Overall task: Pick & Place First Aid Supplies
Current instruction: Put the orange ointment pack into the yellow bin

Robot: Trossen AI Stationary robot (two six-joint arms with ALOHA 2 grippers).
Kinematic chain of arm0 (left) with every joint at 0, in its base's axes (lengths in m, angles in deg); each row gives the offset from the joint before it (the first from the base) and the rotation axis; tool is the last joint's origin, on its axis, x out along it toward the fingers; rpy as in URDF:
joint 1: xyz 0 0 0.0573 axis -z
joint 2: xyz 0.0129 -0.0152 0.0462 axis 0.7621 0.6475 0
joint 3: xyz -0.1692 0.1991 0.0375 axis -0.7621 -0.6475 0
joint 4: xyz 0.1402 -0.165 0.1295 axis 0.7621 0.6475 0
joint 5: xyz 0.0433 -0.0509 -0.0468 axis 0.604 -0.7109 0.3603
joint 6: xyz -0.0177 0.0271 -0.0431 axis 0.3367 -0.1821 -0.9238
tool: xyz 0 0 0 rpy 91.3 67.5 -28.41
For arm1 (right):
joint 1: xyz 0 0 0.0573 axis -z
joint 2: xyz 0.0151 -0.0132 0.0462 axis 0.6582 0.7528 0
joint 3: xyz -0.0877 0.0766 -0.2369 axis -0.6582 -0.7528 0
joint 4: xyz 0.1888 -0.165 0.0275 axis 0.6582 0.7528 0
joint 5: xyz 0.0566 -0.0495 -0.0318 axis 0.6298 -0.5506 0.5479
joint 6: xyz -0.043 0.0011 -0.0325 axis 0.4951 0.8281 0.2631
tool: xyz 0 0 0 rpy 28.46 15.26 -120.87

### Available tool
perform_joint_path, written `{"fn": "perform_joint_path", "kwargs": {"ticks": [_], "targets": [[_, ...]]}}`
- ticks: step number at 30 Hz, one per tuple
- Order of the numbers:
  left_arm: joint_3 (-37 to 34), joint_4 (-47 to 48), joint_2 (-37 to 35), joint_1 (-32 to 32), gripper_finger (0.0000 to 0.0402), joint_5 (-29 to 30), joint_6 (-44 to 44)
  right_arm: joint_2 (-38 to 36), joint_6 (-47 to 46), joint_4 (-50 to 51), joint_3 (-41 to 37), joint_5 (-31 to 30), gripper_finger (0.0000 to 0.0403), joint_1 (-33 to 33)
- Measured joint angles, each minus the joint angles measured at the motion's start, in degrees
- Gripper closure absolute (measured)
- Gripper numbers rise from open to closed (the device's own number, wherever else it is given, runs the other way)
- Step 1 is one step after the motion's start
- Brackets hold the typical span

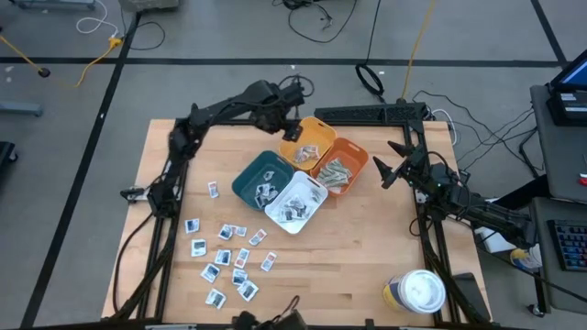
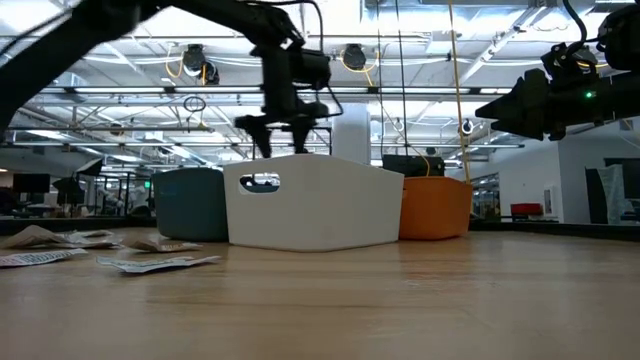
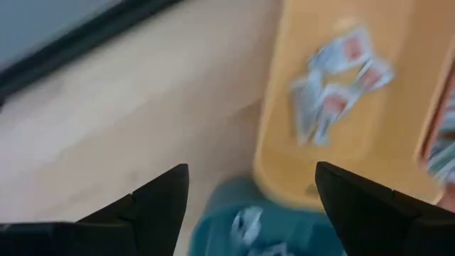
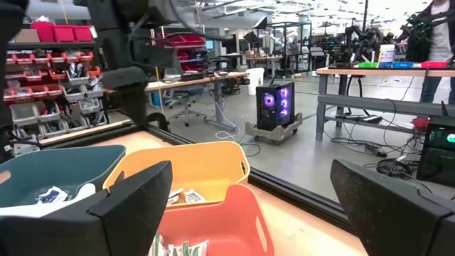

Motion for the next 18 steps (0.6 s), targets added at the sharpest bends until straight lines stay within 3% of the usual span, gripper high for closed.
{"fn": "perform_joint_path", "kwargs": {"ticks": [9, 18], "targets": [[-32.9, -15.96, -21.72, -0.26, 0.0095, 0.83, -8.94, 0.02, -0.01, 0.0, 0.0, 0.0, 0.0026, 0.0], [-55.76, -15.01, -38.2, -0.28, 0.0086, 1.57, -17.07, 0.0, -0.01, 0.0, 0.01, -0.01, 0.0026, 0.0]]}}
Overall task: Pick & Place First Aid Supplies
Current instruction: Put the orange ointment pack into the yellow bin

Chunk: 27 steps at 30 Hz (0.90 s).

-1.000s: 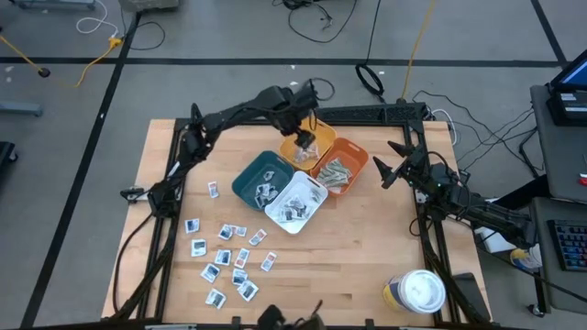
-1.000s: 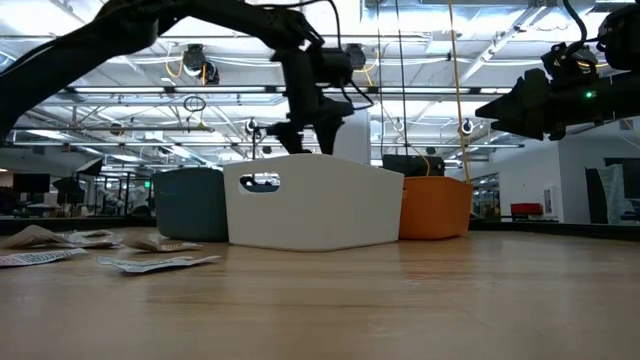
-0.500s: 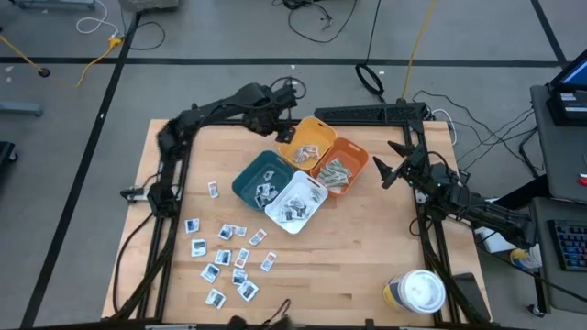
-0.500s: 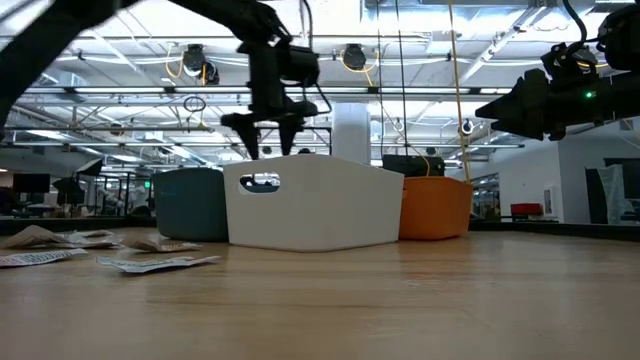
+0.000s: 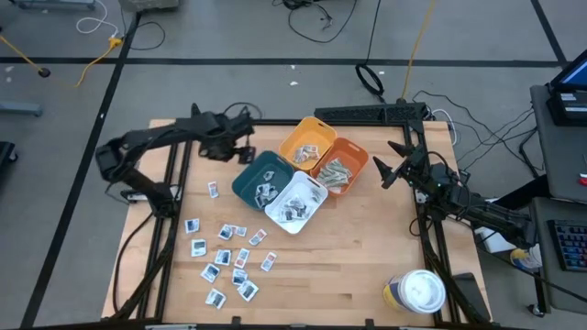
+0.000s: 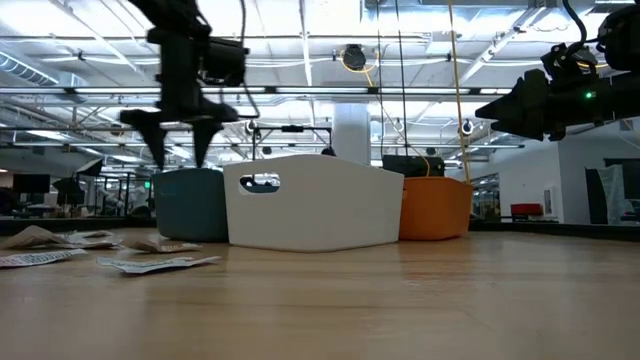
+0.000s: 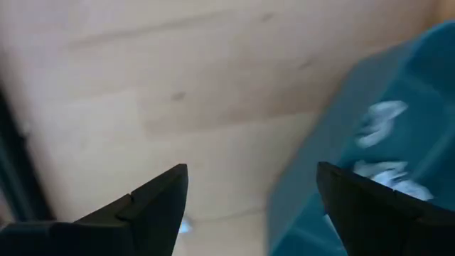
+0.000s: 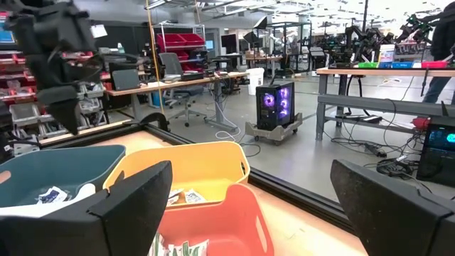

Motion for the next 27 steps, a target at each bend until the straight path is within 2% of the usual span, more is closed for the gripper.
{"fn": "perform_joint_path", "kwargs": {"ticks": [6, 13, 20, 27], "targets": [[-10.02, 2.18, -9.12, 0.0, 0.0084, 0.17, -4.84, -0.01, 0.01, 0.0, 0.01, 0.01, 0.0026, 0.02], [-17.55, 4.37, -16.42, 0.02, 0.0082, -0.27, -8.51, 0.01, 0.0, 0.0, 0.0, 0.0, 0.0026, 0.01], [-24.25, 2.92, -17.56, 1.88, 0.0082, -0.05, -10.42, 0.01, 0.0, 0.0, -0.01, 0.0, 0.0026, 0.01], [-30.11, -4.71, -17.3, 6.28, 0.0082, 1.04, -12.71, 0.0, 0.01, 0.0, 0.01, 0.0, 0.0026, 0.0]]}}
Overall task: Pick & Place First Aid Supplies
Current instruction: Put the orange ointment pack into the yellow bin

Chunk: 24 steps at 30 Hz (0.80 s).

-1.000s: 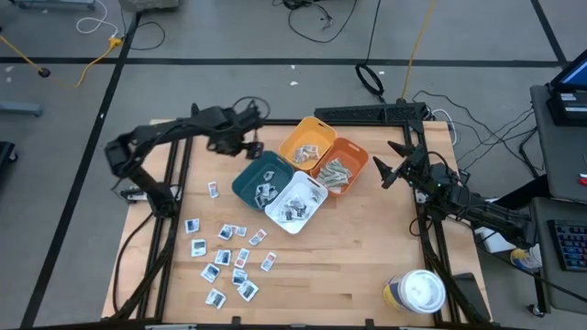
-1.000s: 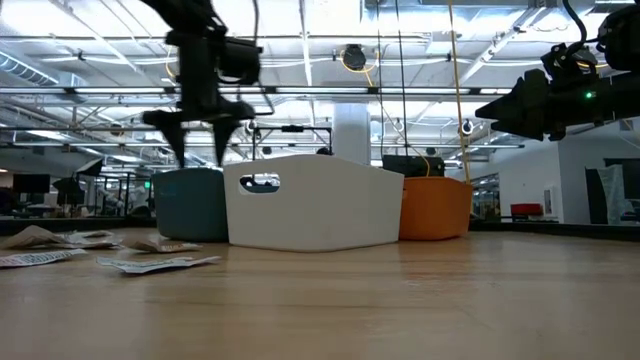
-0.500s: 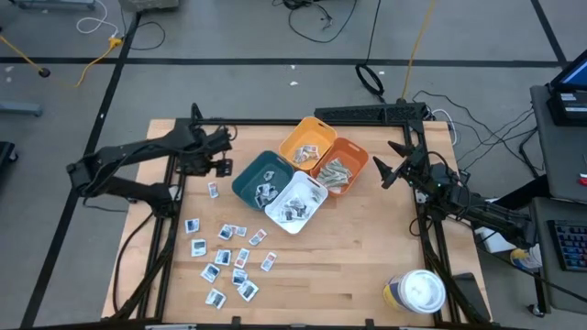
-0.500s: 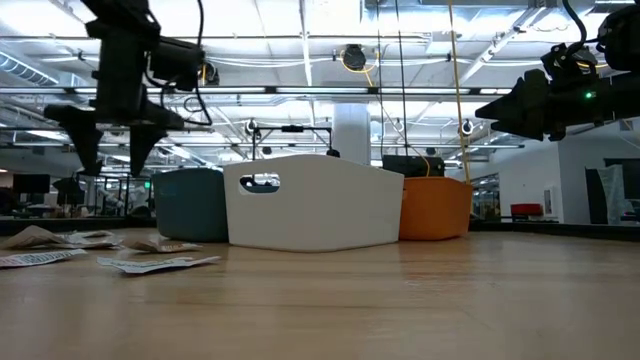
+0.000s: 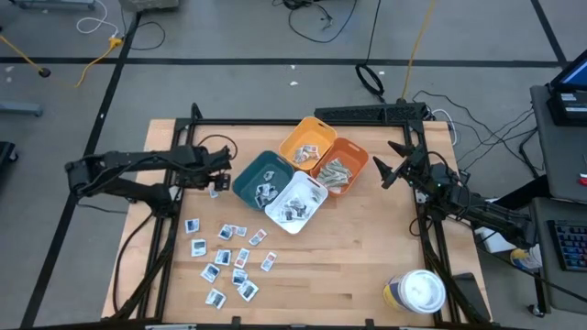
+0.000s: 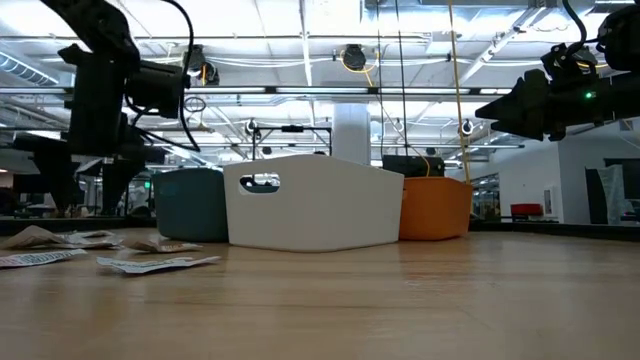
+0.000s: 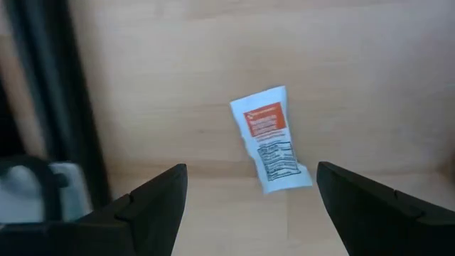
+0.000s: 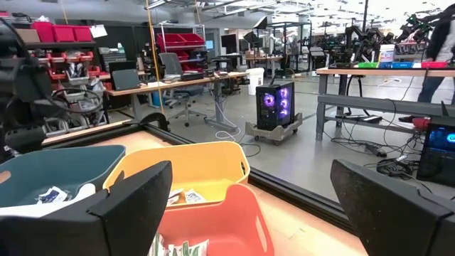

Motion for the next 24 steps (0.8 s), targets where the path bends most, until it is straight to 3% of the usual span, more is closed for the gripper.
{"fn": "perform_joint_path", "kwargs": {"ticks": [8, 14, 18, 24], "targets": [[-4.53, -8.29, 2.39, 2.73, 0.0082, 2.2, -1.33, 0.01, 0.0, 0.0, -0.01, 0.01, 0.0026, -0.01], [-6.04, -9.41, 2.95, 4.01, 0.0088, 3.32, -0.57, 0.02, 0.0, 0.0, 0.0, 0.0, 0.0026, 0.02], [-6.19, -9.6, 2.91, 4.1, 0.0125, 2.75, -0.15, 0.0, 0.0, 0.0, 0.0, 0.0, 0.0026, 0.01], [-6.24, -9.9, 2.93, 4.09, 0.0221, 1.34, 0.26, 0.02, 0.0, 0.0, 0.0, 0.01, 0.0026, 0.01]]}}
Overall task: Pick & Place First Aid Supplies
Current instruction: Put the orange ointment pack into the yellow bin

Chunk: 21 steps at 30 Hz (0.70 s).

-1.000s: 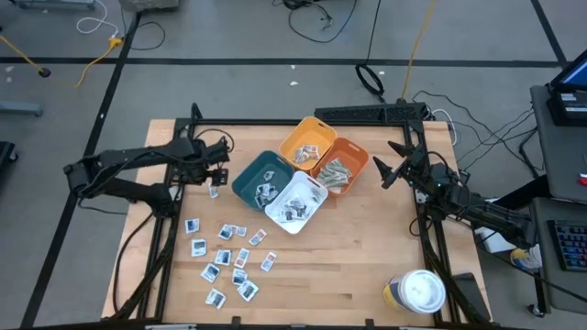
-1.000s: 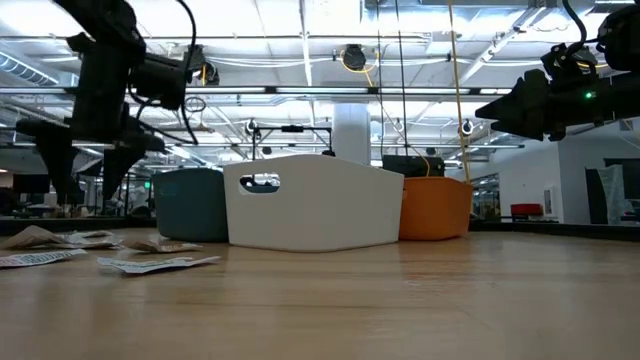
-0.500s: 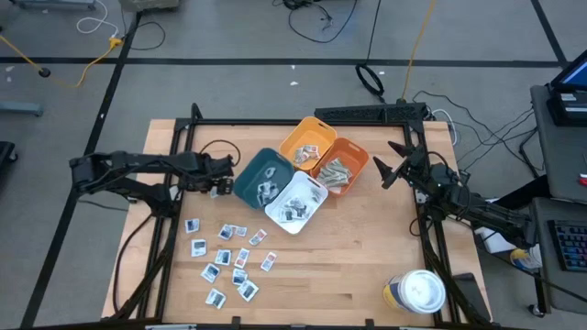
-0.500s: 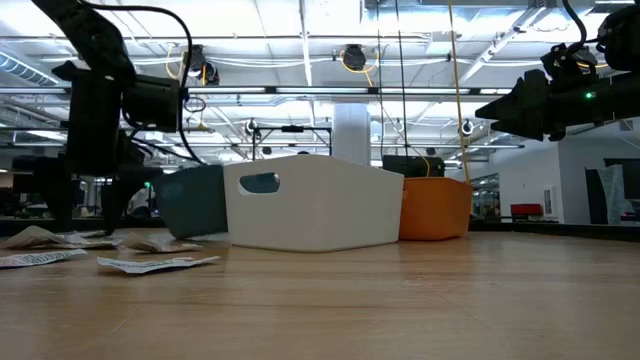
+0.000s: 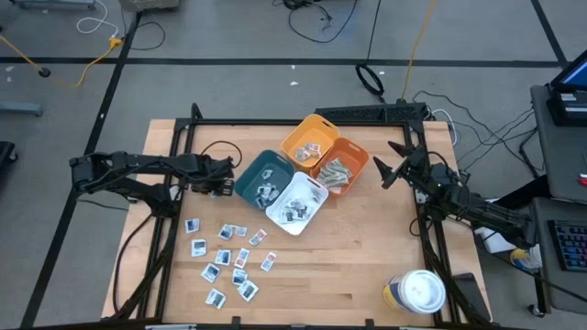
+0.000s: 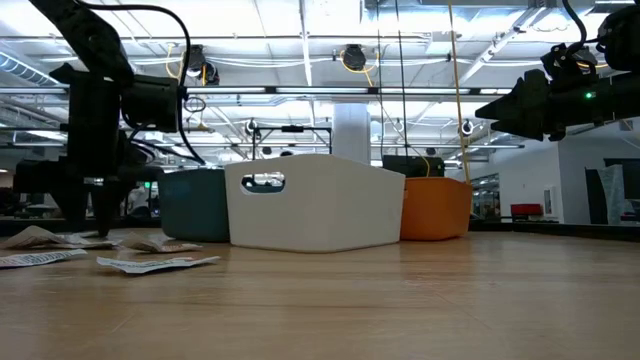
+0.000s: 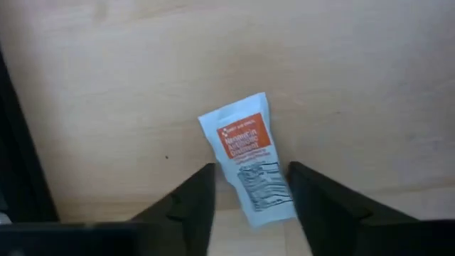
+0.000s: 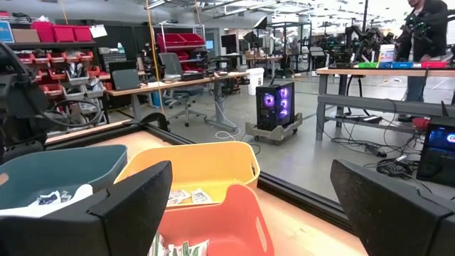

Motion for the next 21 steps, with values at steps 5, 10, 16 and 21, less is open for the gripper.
{"fn": "perform_joint_path", "kwargs": {"ticks": [5, 10, 16, 21], "targets": [[-0.02, 0.29, 0.02, -0.01, 0.0311, -2.08, 1.0, -0.02, -0.01, 0.0, 0.0, 0.0, 0.0026, -0.01], [-0.13, 1.02, -0.33, -0.01, 0.0391, -2.03, 3.81, -0.01, -0.01, 0.0, 0.0, 0.0, 0.0026, -0.01], [1.33, 4.68, -3.89, -0.76, 0.0396, -2.78, 7.87, -0.01, -0.01, 0.0, -0.01, 0.0, 0.0026, -0.01], [5.61, 10.83, -7.26, -1.04, 0.0396, -3.02, 12.26, 0.0, -0.01, 0.0, -0.01, -0.01, 0.0026, -0.02]]}}
